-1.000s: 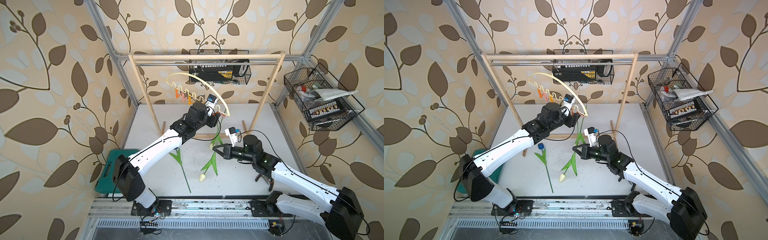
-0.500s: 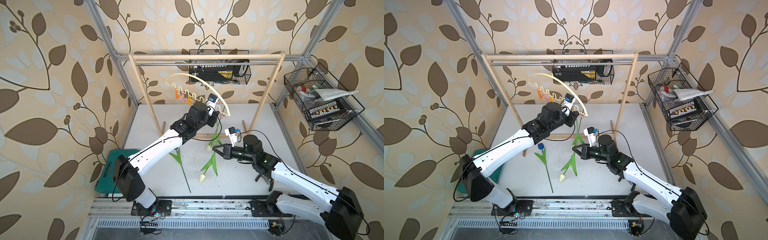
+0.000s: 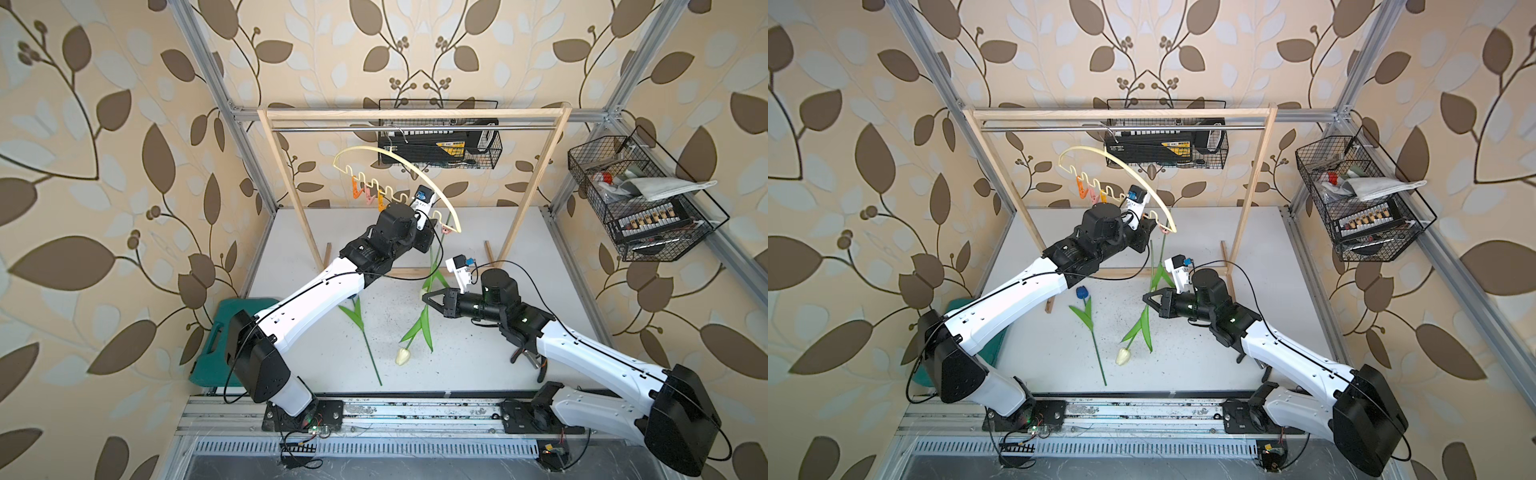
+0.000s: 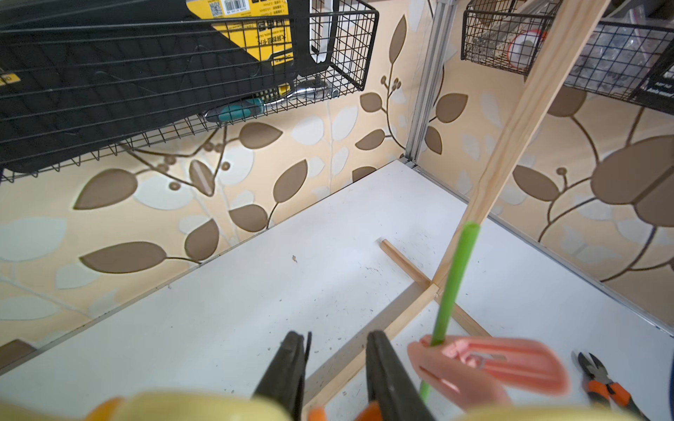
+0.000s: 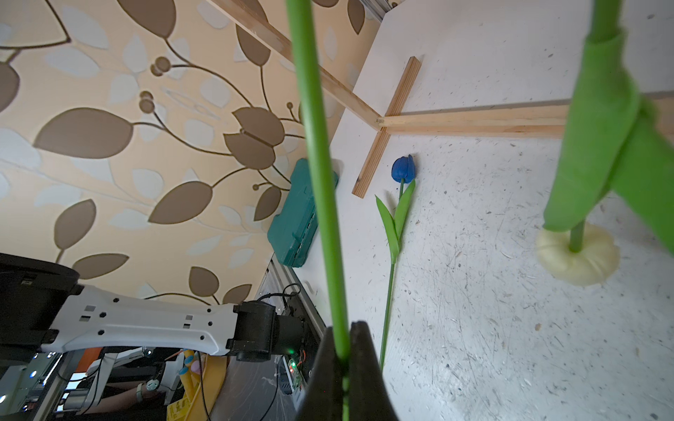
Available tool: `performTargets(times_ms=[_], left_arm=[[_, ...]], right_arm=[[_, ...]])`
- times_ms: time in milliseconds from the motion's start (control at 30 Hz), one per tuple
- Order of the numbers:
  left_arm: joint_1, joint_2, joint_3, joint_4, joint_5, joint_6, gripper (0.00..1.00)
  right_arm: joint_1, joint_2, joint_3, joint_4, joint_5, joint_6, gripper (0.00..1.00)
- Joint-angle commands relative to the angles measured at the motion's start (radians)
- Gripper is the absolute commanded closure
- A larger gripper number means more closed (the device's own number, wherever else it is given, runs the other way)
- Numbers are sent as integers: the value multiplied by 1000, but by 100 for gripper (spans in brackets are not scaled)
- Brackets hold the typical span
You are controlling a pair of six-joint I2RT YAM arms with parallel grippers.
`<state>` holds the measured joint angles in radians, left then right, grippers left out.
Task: Dry the flowers on a clothes hanger
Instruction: Open the clamp at the hanger.
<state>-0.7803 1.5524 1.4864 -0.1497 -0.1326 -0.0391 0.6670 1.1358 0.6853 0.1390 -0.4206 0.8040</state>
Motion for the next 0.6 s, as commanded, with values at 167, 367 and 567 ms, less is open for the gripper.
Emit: performTargets(times_ms=[167, 367, 567], left_arm=[[-7, 3, 56, -15, -1, -43, 71], [4, -6, 80, -47, 32, -104, 71], [16, -19, 81, -65, 68, -161, 76]], right_arm=[[-3, 16, 34, 20, -2, 3, 100], [-17, 74, 48, 102, 20, 61, 100], [-21, 137, 91, 185, 5, 125, 100]])
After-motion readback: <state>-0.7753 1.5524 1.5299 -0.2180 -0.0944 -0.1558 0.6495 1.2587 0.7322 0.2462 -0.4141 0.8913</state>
